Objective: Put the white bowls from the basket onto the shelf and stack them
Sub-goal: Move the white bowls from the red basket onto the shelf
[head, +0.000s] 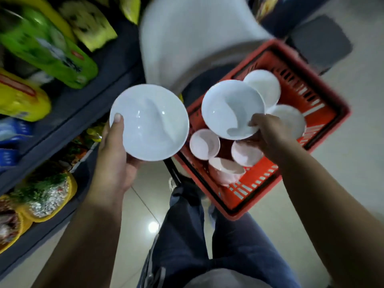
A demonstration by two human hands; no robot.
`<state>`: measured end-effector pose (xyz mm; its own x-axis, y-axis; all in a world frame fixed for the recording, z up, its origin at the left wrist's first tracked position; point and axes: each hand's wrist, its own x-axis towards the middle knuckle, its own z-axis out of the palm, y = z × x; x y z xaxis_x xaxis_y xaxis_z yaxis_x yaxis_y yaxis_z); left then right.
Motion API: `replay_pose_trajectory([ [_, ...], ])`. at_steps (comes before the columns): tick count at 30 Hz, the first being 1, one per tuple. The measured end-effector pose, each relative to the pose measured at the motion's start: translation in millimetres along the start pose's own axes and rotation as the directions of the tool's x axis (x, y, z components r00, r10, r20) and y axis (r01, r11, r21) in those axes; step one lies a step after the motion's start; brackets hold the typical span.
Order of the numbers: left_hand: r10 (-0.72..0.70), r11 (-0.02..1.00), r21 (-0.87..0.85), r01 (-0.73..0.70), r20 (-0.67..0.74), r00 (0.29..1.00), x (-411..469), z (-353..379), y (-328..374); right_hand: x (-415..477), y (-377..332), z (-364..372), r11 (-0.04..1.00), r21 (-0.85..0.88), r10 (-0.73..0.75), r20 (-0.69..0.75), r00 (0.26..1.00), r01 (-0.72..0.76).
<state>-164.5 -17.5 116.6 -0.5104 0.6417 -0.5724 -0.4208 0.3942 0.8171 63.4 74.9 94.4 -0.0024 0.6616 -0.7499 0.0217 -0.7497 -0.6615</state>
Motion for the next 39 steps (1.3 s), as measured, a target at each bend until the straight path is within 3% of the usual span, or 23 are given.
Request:
replay_pose_trajectory([
  [3,0.074,0.994,-0.078,-0.08,-0.076,0.994,-33.1,-3.6,31.8,-44.6,-41.5,12.3,0.995,0.054,-0.09,0.139,0.986,0.083],
  [7,0.18,0.962,-0.172,-0.21,-0.175,0.968,-84.6,-16.5,80.6,-104.6,-93.5,37.3,0.969,0.166,-0.234,0.387,0.892,0.182],
  [12,0.334,0.884,-0.248,-0.396,-0.257,0.907,-136.7,-44.8,143.1,-171.8,-148.1,79.1,0.923,0.071,-0.357,0.52,0.776,0.377],
  [16,0.454,0.799,-0.271,-0.537,-0.313,0.834,-159.3,-77.3,185.4,-213.3,-178.7,123.3,0.871,0.062,-0.443,0.525,0.727,0.487],
  [21,0.51,0.763,-0.23,-0.604,-0.36,0.781,-146.8,-121.4,227.9,-232.1,-195.8,179.1,0.825,0.024,-0.497,0.505,0.705,0.564],
  [28,0.535,0.792,-0.17,-0.586,-0.267,0.802,-87.2,-171.2,276.9,-232.0,-213.3,252.3,0.812,0.015,-0.544,0.384,0.746,0.584],
  [33,0.469,0.831,-0.229,-0.507,-0.2,0.86,-51.4,-194.9,298.0,-230.2,-242.4,295.1,0.791,-0.077,-0.558,0.314,0.768,0.607],
  [39,0.443,0.835,-0.252,-0.49,-0.219,0.869,-29.7,-213.9,319.8,-236.0,-298.5,367.2,0.634,-0.302,-0.62,0.353,0.701,0.712],
])
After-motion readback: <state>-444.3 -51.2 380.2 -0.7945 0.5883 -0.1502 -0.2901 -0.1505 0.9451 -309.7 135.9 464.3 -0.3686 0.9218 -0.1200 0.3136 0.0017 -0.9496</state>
